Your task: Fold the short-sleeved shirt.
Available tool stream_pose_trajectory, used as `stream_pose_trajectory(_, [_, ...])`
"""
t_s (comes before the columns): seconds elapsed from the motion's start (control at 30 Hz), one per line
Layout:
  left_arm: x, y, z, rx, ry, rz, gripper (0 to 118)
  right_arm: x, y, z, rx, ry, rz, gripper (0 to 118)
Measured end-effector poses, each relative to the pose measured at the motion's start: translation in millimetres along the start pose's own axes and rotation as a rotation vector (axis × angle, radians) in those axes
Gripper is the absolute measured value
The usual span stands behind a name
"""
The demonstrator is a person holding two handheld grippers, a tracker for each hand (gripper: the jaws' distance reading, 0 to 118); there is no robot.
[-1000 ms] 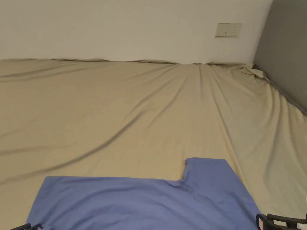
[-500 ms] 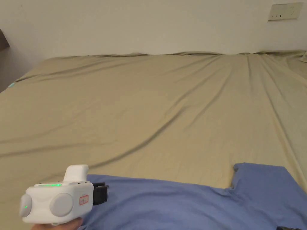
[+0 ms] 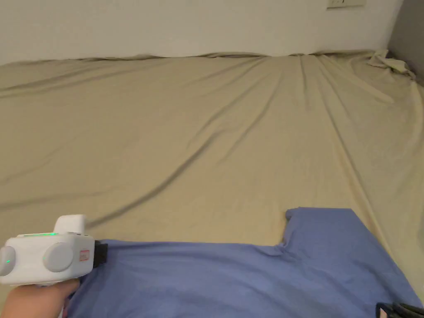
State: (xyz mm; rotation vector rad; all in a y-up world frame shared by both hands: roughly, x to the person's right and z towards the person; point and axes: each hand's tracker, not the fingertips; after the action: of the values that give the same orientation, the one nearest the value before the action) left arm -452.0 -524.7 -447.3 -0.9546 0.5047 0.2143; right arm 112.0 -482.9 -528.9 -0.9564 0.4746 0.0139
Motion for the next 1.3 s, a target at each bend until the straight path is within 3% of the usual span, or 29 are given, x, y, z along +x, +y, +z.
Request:
stream_pose_trajectory(0.03, [7.0, -5.9, 7.7, 0.012, 0.018, -0.017, 2, 3.3, 2.1, -2.7, 0.004, 0.013, -0.053, 3])
stream_pose_trajectory(0.1, [11.4, -9.0, 17.6, 0.028, -0.067, 0.032, 2, 8.1, 6.9, -7.4, 0.025, 0.024, -0.118, 3])
stream_pose_trajectory(0.23, [22.3, -8.7, 53.4, 0.051, -0.232, 0.189, 2, 21.7, 33.6, -30.1, 0.011, -0.032, -0.06, 4])
stream_pose_trajectory(0.27, [23.1, -7.6, 61.9, 0.065, -0.238, 0.199, 2, 27.3, 41.0, -37.5, 0.025, -0.038, -0.025, 16])
stream_pose_trajectory(0.33, [9.8, 3.5, 69.6, 0.077, -0.229, 0.177, 3, 37.3, 61.1, -58.4, -0.006, -0.056, 0.024, 53])
stream_pose_trajectory(0.37, [9.1, 6.0, 77.3, 0.088, -0.237, 0.174, 3, 41.3, 71.2, -70.6, -0.055, -0.049, 0.054, 53])
stream_pose_trajectory(0.4, [7.7, 8.8, 84.6, 0.097, -0.252, 0.17, 2, 44.9, 80.9, -85.8, -0.124, -0.06, 0.084, 105])
stream_pose_trajectory(0.43, [5.4, 11.1, 88.6, 0.101, -0.269, 0.17, 2, 46.7, 84.8, -90.9, -0.064, -0.062, 0.122, 118])
stream_pose_trajectory(0.47, [4.9, 12.0, 92.4, 0.083, -0.289, 0.181, 2, 46.6, 90.1, -98.6, -0.093, -0.048, 0.14, 114])
stream_pose_trajectory(0.6, [2.9, 15.7, 96.8, 0.083, -0.285, 0.161, 3, 44.9, 103.6, -135.2, -0.246, -0.204, 0.235, 116])
stream_pose_trajectory(0.63, [1.2, 16.9, 95.2, 0.081, -0.28, 0.161, 3, 44.9, 102.5, -140.4, -0.266, -0.202, 0.249, 113])
stream_pose_trajectory(0.67, [-0.8, 17.8, 93.3, 0.077, -0.277, 0.166, 3, 44.0, 103.6, -141.7, -0.276, -0.185, 0.255, 104])
stream_pose_trajectory(0.73, [-5.5, 15.9, 88.7, 0.066, -0.266, 0.183, 3, 38.1, 104.7, -134.4, -0.246, -0.142, 0.24, 71])
stream_pose_trajectory(0.83, [-11.4, 13.8, 87.0, 0.06, -0.249, 0.193, 2, 21.9, 103.0, -110.3, -0.155, -0.242, 0.37, 21])
stream_pose_trajectory(0.93, [-17.7, 16.6, 86.6, 0.055, -0.254, 0.209, 2, 23.5, 103.4, -95.2, -0.15, -0.186, 0.362, 9])
stream_pose_trajectory(1.03, [-22.7, 18.6, 88.6, 0.058, -0.255, 0.213, 3, 25.4, 111.8, -78.4, -0.138, -0.151, 0.356, 7])
stream_pose_trajectory(1.13, [-20.7, 19.0, 97.3, 0.065, -0.254, 0.209, 3, 18.7, 119.2, -61.9, -0.086, -0.149, 0.425, 5])
stream_pose_trajectory(1.23, [-26.9, 21.8, 107.8, 0.079, -0.29, 0.235, 3, 17.0, 132.9, -36.4, -0.014, -0.044, 0.333, 4])
stream_pose_trajectory(1.3, [-32.7, 23.1, 116.5, 0.087, -0.325, 0.263, 3, 15.7, 138.1, -19.7, 0.0, -0.026, 0.333, 4])
